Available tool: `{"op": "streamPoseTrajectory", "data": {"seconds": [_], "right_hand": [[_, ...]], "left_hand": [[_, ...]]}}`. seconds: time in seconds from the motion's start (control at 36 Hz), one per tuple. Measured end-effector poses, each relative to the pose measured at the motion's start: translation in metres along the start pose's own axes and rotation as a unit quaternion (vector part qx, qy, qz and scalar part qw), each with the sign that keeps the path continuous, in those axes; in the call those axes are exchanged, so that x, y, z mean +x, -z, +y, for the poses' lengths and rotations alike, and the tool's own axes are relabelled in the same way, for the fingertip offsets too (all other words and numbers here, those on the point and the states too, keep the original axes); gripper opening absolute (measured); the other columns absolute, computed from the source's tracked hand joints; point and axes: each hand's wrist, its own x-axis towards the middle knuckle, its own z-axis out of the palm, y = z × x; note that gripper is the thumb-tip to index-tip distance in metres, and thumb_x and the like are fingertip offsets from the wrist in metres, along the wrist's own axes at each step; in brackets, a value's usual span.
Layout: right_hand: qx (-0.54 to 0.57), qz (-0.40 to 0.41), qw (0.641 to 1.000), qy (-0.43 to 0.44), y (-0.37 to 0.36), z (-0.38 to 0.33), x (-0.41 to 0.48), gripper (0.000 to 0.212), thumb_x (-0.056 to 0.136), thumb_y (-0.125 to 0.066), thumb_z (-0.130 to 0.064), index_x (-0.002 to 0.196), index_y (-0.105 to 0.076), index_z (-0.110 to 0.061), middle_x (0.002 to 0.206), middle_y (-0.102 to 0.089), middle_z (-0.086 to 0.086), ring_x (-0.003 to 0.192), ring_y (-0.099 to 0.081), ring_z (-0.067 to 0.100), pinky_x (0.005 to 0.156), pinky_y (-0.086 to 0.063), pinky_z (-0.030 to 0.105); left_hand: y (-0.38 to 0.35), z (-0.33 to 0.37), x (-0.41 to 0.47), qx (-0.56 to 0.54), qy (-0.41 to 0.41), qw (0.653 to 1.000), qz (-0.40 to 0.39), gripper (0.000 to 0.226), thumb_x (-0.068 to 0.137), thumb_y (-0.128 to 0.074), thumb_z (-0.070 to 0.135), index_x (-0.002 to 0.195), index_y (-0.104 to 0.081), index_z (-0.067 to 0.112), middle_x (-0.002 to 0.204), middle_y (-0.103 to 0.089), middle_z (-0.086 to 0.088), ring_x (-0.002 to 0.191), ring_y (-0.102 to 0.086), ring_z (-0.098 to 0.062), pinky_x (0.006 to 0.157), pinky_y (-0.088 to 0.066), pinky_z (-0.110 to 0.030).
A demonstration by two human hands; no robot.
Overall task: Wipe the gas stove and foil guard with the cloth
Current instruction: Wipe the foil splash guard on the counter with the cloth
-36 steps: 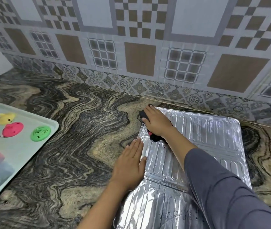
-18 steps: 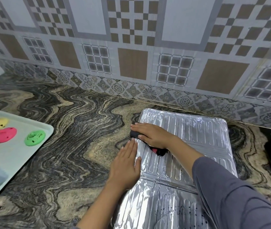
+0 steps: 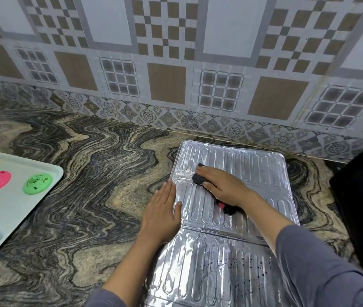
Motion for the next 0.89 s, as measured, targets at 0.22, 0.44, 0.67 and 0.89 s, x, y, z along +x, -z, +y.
{"op": "streamPoseTrajectory", "data": {"seconds": [0.22,0.44,0.67,0.89], "right_hand": [[0.019,0.058,0.984,-0.170,0.004,0.023,-0.048,0.047,0.100,-0.034,-0.033,0.145,-0.029,-0.022,0.154,-0.026,-0.005,0.142,-0.022,0.013,0.115,-0.019,0.030],[0.026,0.146,0.920,-0.362,-0.005,0.019,-0.083,0.051,0.098,-0.026,-0.032,0.144,-0.030,-0.009,0.153,-0.028,0.007,0.142,-0.023,0.021,0.117,-0.020,0.038],[0.029,0.184,0.836,-0.515,-0.026,-0.022,-0.076,0.058,0.098,-0.030,-0.032,0.148,-0.012,-0.007,0.158,-0.009,0.006,0.146,-0.004,0.022,0.118,-0.005,0.039],[0.036,0.174,0.857,-0.484,-0.035,-0.058,-0.043,0.058,0.098,-0.031,-0.031,0.148,-0.012,-0.008,0.158,-0.008,0.006,0.146,-0.004,0.024,0.118,-0.004,0.040]], "left_hand": [[-0.001,-0.002,0.001,-0.005,-0.003,1.000,0.005,0.064,0.091,-0.008,0.045,0.149,-0.001,0.018,0.158,0.002,0.003,0.146,0.002,-0.009,0.114,0.005,-0.024],[0.000,-0.001,0.001,-0.010,-0.002,1.000,0.008,0.068,0.088,-0.008,0.046,0.149,-0.006,0.016,0.159,-0.003,0.002,0.146,-0.001,-0.011,0.116,0.001,-0.026],[-0.001,-0.001,0.002,-0.012,-0.006,1.000,0.006,0.064,0.092,-0.011,0.043,0.149,-0.006,0.015,0.159,-0.003,0.000,0.146,-0.001,-0.011,0.117,0.000,-0.027],[0.002,-0.004,0.002,-0.022,-0.022,1.000,0.001,0.069,0.087,-0.011,0.044,0.149,-0.011,0.014,0.158,-0.008,-0.001,0.146,-0.005,-0.012,0.117,-0.003,-0.027]]}}
